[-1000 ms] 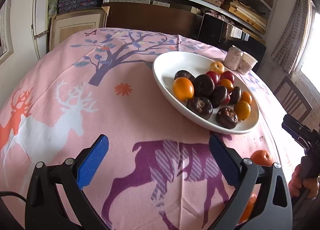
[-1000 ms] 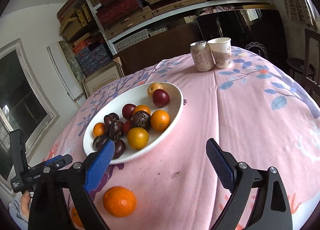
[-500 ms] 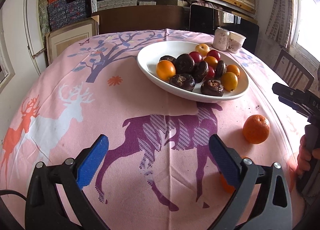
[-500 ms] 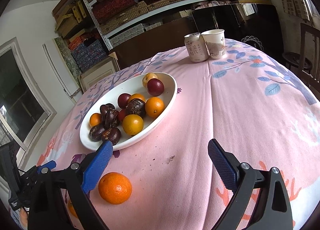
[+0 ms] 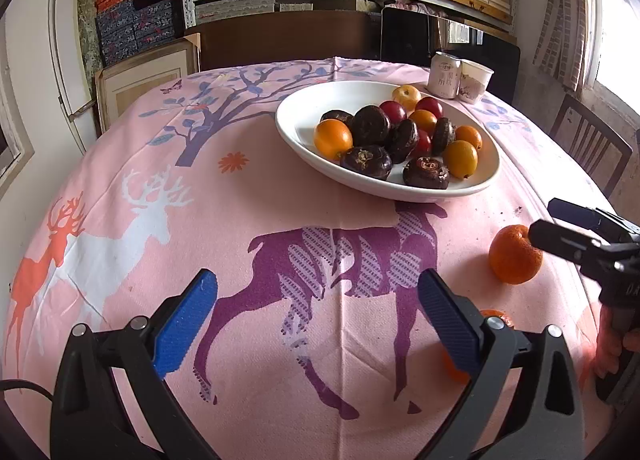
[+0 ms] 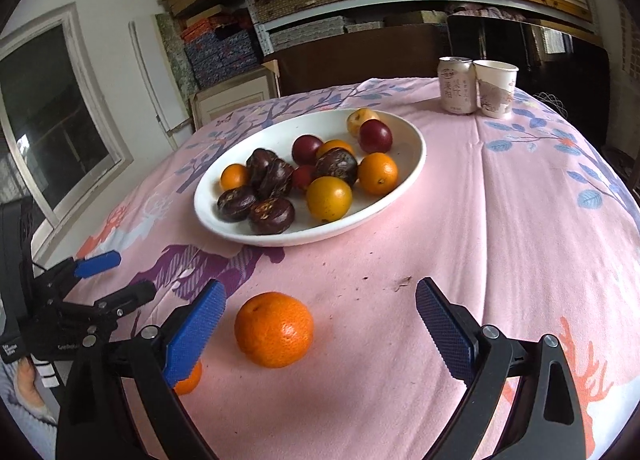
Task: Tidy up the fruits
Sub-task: 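Move both open tools toward the last two oranges on the cloth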
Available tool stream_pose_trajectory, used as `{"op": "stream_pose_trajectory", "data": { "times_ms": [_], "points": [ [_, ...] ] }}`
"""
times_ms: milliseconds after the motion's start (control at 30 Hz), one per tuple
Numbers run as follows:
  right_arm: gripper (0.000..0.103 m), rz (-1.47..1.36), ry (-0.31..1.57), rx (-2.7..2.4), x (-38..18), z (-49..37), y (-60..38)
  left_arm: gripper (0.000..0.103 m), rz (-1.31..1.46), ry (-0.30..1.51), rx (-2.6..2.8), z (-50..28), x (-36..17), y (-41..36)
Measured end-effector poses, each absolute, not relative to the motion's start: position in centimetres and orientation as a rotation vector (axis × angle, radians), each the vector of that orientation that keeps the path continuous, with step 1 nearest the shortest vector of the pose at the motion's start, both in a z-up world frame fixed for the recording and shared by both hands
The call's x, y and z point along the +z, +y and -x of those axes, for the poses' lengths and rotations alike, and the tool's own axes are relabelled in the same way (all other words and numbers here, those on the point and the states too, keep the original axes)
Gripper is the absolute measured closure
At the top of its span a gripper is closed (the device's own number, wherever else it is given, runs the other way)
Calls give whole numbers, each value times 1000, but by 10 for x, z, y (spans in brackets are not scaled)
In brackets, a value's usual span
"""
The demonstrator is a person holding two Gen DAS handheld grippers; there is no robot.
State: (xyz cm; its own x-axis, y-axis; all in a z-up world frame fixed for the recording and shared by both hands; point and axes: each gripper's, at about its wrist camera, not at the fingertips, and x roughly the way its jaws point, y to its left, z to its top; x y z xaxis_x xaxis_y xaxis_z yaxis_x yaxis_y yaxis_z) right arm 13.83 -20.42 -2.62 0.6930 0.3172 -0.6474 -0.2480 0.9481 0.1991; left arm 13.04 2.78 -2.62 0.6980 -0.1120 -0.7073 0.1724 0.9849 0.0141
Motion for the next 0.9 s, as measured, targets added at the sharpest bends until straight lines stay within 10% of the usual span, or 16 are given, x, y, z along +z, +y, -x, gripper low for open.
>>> {"op": "stream_pose_trajectory", "data": {
  "times_ms": [300, 600, 900],
  "points": [
    [10, 18, 793, 318, -32, -139, -182, 5, -90, 787, -159, -131, -28, 27],
    [56, 24, 844, 375, -39, -144, -176, 5, -108, 784, -171, -129, -28, 22],
    [56, -185, 830, 313, -39, -149, -217, 5, -137, 704, -365, -88, -15, 1]
  ]
}}
